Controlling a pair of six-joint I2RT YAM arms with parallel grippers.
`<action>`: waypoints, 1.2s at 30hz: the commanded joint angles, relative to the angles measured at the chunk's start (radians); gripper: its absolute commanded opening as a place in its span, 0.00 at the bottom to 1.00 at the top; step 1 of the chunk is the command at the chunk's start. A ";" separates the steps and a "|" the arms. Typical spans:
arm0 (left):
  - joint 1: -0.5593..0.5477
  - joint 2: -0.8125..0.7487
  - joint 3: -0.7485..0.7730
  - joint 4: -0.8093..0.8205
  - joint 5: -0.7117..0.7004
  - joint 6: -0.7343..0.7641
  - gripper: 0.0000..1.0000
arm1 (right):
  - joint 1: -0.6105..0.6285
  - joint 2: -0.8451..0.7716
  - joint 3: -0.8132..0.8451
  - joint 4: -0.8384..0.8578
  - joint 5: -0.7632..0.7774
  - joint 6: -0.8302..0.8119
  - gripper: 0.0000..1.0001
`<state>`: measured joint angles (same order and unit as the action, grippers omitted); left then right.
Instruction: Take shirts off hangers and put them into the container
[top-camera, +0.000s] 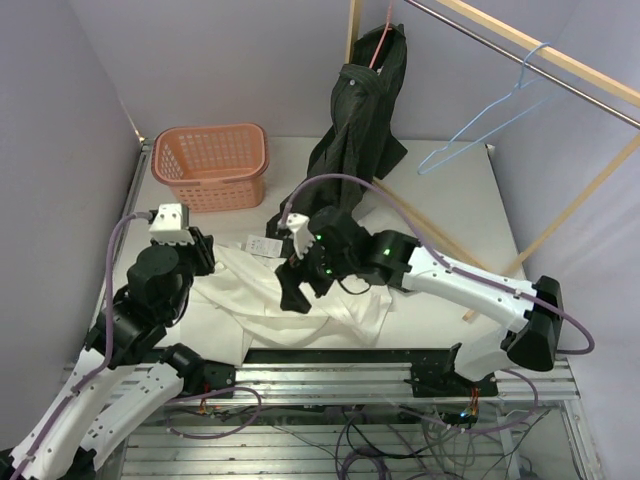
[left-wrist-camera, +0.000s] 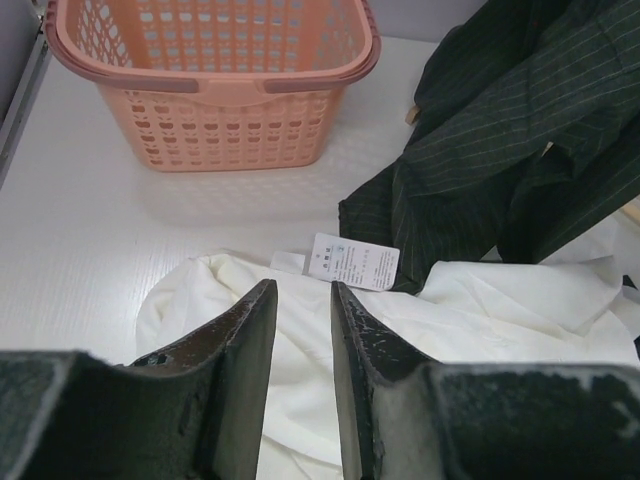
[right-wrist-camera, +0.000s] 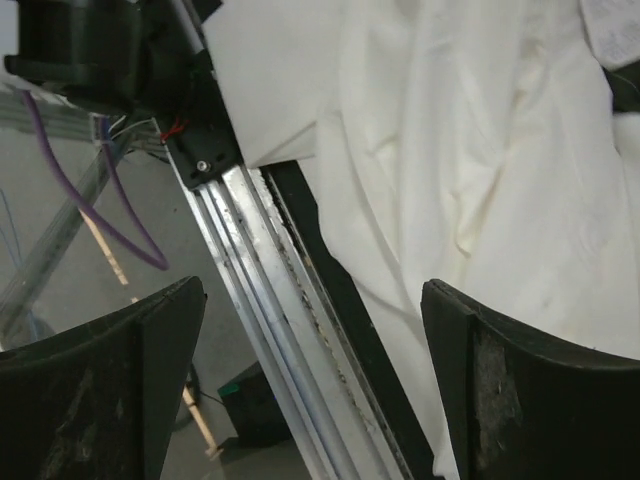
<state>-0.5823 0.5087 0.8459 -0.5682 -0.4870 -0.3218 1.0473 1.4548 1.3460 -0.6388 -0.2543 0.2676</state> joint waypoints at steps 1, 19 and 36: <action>0.001 0.025 0.008 -0.004 -0.013 -0.007 0.40 | 0.042 0.056 -0.028 0.123 0.012 -0.023 0.92; 0.000 0.489 0.048 0.022 0.523 0.021 0.76 | -0.054 -0.124 -0.229 0.105 0.337 0.067 0.91; -0.031 0.595 -0.058 0.054 0.540 -0.394 0.82 | -0.056 -0.591 -0.466 0.037 0.424 0.164 0.88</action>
<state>-0.5949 1.1980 0.8478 -0.5228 0.0818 -0.5354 0.9897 0.9031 0.9089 -0.6113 0.1383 0.4133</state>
